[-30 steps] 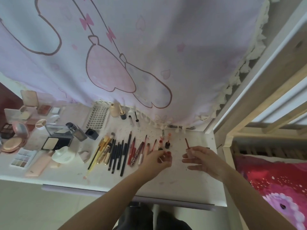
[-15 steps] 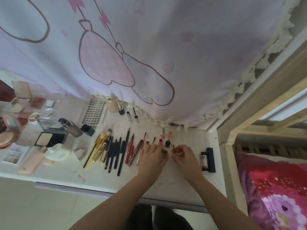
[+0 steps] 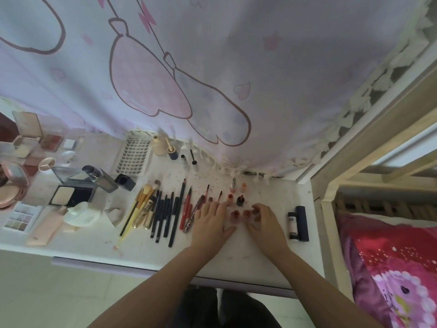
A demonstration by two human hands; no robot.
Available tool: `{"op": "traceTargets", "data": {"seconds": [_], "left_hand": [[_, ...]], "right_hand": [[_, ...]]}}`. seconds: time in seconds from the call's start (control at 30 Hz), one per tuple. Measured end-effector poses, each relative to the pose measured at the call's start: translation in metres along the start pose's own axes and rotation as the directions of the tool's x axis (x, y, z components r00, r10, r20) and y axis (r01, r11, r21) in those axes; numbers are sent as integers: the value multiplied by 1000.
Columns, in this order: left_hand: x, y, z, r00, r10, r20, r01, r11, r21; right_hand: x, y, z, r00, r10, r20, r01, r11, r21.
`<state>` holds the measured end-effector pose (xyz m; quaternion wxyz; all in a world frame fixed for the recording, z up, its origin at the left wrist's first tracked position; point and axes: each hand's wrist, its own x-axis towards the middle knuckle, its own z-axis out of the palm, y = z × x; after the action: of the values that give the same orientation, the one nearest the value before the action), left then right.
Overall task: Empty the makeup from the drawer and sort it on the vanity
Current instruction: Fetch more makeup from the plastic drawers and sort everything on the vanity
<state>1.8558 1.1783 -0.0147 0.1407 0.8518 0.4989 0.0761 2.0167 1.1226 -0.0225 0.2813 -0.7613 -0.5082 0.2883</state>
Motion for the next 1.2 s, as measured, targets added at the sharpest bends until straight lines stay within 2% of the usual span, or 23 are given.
{"op": "traceTargets", "data": {"seconds": [0.07, 0.13, 0.23, 0.33, 0.47, 0.57, 0.73, 0.83, 0.9, 1.0, 1.03, 1.1, 1.17, 1.2], "left_hand": [[-6, -11, -1, 999, -34, 11, 34, 999, 12], [-11, -20, -3, 997, -61, -43, 63, 996, 56], [-9, -23, -6, 994, -98, -47, 103, 986, 134], [-1, -12, -4, 995, -101, 0, 100, 979, 176], [6, -4, 1, 993, -110, 38, 97, 963, 250], [7, 1, 4, 985, -164, 55, 148, 963, 225], [-9, -1, -10, 974, -226, -34, 227, 972, 52], [-26, -4, -27, 985, -138, -108, 118, 978, -171], [-39, -1, -39, 999, -1, -35, -10, 949, -314], [-50, 6, -49, 978, 195, 71, -164, 934, -317], [-50, 8, -50, 974, 216, 73, -183, 932, -314], [-49, 11, -51, 974, 219, 56, -192, 931, -310], [-46, 14, -52, 973, 223, 52, -199, 936, -290], [-45, 16, -51, 972, 230, 44, -209, 936, -283]], "right_hand": [[-3, 3, -3, 1000, 26, 16, -27, 1000, 8], [-9, 6, -5, 999, 47, 22, -47, 999, -2], [-20, 7, -5, 1000, 21, 9, -20, 999, -33], [-34, 11, -2, 994, -108, 19, 109, 974, -199], [-60, 10, 3, 971, -232, 63, 233, 846, -479], [-69, 11, 5, 955, -294, 45, 263, 765, -587], [-69, 12, 5, 949, -312, 51, 280, 755, -593], [-70, 11, 3, 963, -243, 112, 264, 788, -557], [-69, 11, 2, 972, -150, 181, 226, 814, -536], [-60, 2, -9, 955, -46, 294, 178, 879, -443], [-56, -7, -17, 951, -19, 309, 138, 921, -365], [-49, -30, -37, 938, 95, 333, -57, 991, -122], [-46, -49, -54, 914, 148, 379, -211, 968, 132], [-46, -56, -62, 909, 140, 392, -224, 958, 178]]}}
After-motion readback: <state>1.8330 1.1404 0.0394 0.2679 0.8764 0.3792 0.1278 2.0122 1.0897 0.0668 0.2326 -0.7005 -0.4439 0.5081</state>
